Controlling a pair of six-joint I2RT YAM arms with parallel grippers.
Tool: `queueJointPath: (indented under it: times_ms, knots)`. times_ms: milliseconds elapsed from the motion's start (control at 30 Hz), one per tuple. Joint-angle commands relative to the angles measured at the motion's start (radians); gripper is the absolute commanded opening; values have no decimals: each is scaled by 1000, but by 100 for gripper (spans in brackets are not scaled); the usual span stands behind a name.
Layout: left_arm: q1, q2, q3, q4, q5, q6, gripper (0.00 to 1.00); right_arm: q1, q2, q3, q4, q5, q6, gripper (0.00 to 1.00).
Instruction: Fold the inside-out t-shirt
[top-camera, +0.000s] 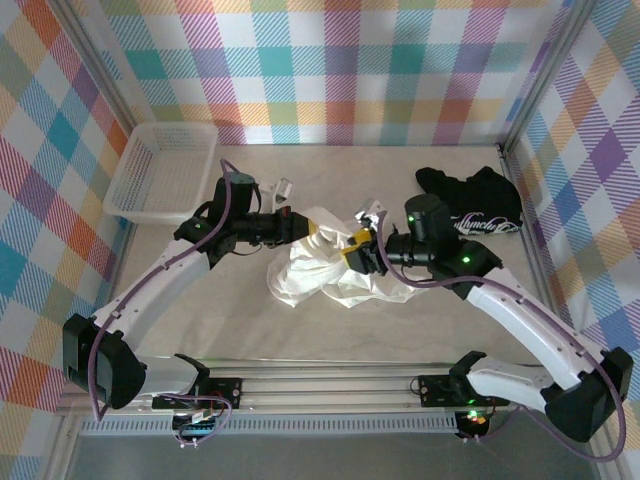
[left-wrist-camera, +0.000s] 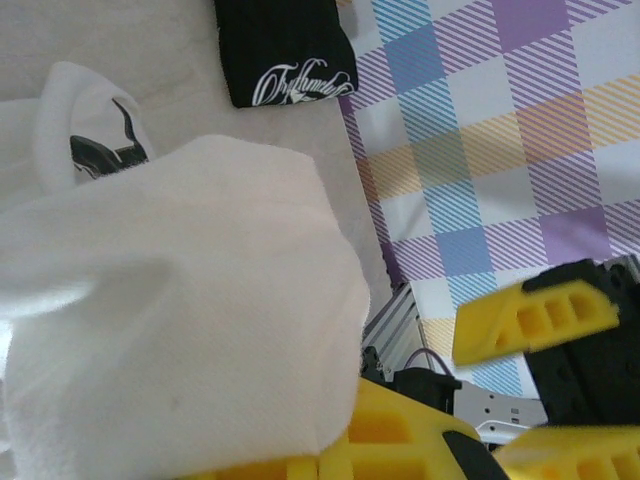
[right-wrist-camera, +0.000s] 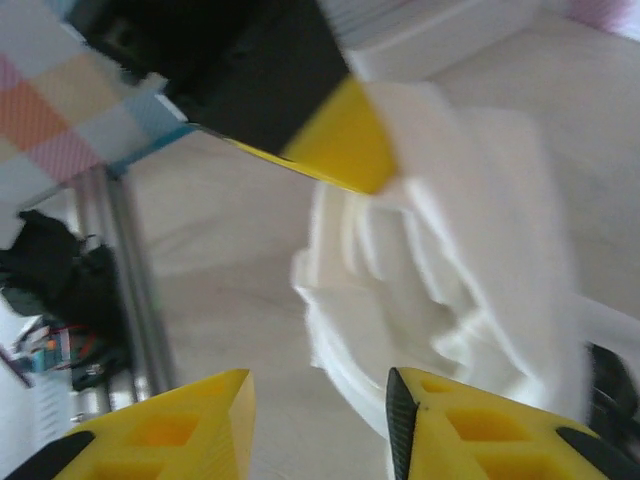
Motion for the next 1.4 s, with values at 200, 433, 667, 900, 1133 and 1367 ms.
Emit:
queueJointPath:
  times_ms: [200, 433, 667, 900, 1133, 1367]
  knots:
    - [10, -29, 25, 0, -13, 13, 0, 19, 214, 44, 152, 83, 108, 31]
    - [9, -36, 20, 1, -18, 19, 0, -21, 249, 41, 184, 102, 133, 38]
    - [9, -33, 17, 3, -19, 23, 0, -23, 287, 58, 248, -19, 132, 38]
    - [9, -31, 6, 3, -27, 28, 0, -23, 277, 60, 258, -44, 130, 24]
    - [9, -29, -1, 3, -35, 38, 0, -23, 260, 64, 244, -42, 127, 9]
    - [10, -16, -1, -30, -76, 61, 0, -23, 215, 69, 208, -19, 108, 7]
